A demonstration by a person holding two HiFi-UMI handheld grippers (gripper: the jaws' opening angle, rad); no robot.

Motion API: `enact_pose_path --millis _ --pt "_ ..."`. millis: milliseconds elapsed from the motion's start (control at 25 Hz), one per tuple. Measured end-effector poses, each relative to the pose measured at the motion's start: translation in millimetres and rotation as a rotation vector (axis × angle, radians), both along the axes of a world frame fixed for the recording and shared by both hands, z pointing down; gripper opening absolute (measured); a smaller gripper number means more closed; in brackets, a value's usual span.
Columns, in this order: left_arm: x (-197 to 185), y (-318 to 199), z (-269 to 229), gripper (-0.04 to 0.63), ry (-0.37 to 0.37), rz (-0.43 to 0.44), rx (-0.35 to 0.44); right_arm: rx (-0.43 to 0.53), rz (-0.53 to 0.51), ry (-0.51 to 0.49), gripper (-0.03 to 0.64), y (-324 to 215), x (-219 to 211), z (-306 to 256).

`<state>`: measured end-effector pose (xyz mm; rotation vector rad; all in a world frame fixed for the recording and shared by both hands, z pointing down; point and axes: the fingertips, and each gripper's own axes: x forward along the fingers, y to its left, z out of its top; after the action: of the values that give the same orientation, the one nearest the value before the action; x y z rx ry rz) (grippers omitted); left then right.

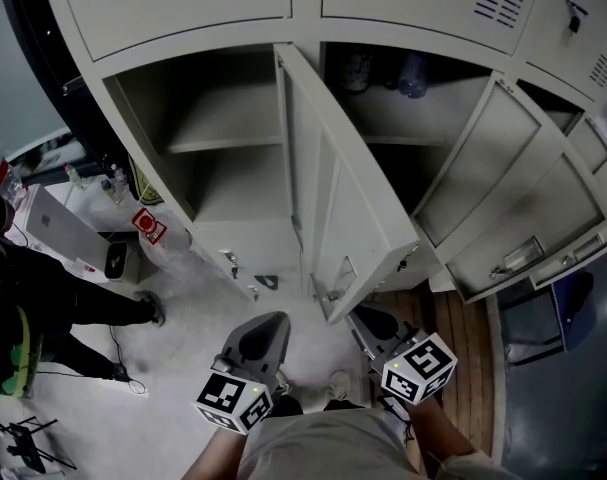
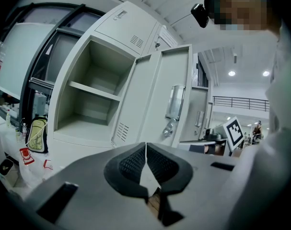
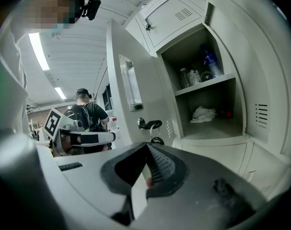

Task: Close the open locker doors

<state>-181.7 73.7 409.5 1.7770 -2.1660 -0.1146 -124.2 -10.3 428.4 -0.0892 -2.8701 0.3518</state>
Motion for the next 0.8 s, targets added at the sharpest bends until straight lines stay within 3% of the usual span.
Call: enact_pose_path --millis 800 --pt "-31 39 0 0.021 -0.001 -0.091 -0.006 0.004 -0.105 -0.003 0.026 37 -37 1"
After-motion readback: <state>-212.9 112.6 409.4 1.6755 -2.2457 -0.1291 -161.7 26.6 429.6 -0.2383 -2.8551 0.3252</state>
